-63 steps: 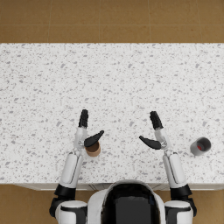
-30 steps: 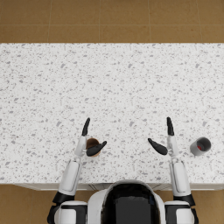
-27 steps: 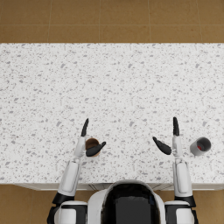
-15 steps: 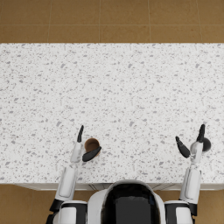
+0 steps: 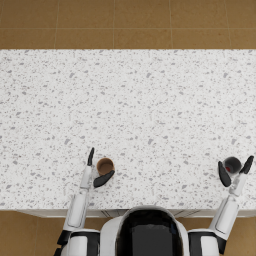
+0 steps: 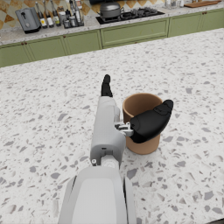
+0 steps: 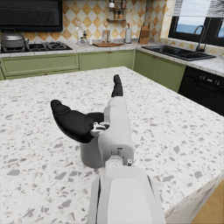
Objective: Pick up two cups and pour the berry on the right into the cup on the left
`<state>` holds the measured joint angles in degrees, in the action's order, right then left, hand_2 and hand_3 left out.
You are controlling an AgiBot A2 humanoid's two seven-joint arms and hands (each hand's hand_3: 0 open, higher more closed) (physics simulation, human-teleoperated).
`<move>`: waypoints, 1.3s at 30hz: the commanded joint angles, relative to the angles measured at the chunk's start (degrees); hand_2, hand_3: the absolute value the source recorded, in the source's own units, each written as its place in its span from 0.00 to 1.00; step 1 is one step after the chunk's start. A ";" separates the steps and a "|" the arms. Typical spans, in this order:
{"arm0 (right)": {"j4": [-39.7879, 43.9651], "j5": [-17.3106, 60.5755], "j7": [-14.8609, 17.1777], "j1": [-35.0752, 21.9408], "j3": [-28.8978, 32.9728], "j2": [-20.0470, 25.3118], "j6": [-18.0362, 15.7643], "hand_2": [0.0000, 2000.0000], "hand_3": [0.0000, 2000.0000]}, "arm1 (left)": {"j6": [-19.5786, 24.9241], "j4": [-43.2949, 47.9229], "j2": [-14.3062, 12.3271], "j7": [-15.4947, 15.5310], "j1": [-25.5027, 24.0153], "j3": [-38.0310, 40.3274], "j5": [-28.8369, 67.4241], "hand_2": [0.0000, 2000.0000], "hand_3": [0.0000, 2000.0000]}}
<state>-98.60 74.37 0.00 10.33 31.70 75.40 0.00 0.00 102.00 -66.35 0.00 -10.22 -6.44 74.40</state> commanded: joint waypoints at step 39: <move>-3.45 0.02 -0.32 -2.09 -14.73 1.37 -3.39 1.00 0.64 | 2.88 -0.46 -4.92 0.25 6.84 -9.71 0.00 1.00 0.64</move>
<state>-96.01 74.39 -0.31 8.52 20.20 77.02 -3.41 2.64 99.14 -70.42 0.21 -4.88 -14.72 74.40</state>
